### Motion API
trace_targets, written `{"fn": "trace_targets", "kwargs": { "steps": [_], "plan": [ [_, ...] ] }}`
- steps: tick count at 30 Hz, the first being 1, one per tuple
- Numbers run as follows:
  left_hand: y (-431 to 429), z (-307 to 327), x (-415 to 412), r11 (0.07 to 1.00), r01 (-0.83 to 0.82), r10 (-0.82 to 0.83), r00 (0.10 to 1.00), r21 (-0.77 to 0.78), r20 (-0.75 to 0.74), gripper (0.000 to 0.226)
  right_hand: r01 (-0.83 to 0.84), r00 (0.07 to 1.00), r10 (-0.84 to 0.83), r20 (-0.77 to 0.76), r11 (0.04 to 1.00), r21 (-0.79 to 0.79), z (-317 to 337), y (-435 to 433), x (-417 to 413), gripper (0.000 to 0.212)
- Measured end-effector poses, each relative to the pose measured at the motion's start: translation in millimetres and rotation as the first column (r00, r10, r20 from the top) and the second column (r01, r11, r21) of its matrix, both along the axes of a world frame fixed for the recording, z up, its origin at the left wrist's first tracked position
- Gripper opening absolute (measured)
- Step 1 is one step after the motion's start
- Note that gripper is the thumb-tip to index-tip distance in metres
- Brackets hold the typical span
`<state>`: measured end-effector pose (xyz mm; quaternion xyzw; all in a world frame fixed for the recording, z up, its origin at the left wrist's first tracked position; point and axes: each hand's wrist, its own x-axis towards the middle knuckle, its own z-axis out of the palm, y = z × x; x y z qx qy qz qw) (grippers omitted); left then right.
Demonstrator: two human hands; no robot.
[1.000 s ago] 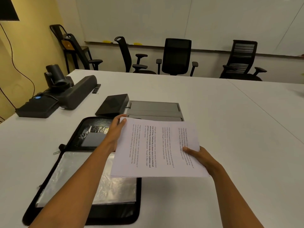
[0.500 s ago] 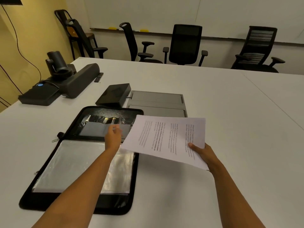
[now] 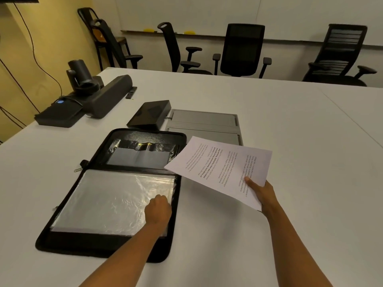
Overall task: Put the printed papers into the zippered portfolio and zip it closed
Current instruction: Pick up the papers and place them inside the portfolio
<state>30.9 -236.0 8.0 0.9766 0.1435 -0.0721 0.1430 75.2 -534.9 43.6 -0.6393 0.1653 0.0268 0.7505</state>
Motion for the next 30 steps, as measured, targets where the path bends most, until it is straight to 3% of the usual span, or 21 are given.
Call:
{"fn": "trace_targets", "kwargs": {
  "steps": [7,11,16,24,30],
  "plan": [
    [5,4,-2,0.999,0.009,-0.007,0.999,0.042,-0.053,0.033,-0.005,1.0,0.005,0.017,1.0,0.009,-2,6,-4,0.035],
    [2,3,1,0.999,0.011,-0.008,0.998,0.052,-0.067,0.013,-0.011,1.0,0.01,0.02,1.0,0.008,-1,8,-6,0.036],
    [4,6,-1,0.998,0.04,-0.037,0.998,0.058,-0.054,0.017,-0.015,0.999,0.015,0.028,1.0,0.015,-1,10,-8,0.036],
    [12,17,4,0.996,-0.055,0.059,0.996,-0.071,0.061,0.021,-0.041,0.999,0.04,0.034,0.999,0.028,-2,7,-11,0.029],
    [12,31,9,0.986,-0.086,0.103,0.988,-0.146,0.118,0.022,-0.018,1.0,0.018,0.024,1.0,0.01,-3,7,-14,0.037]
  ]
}}
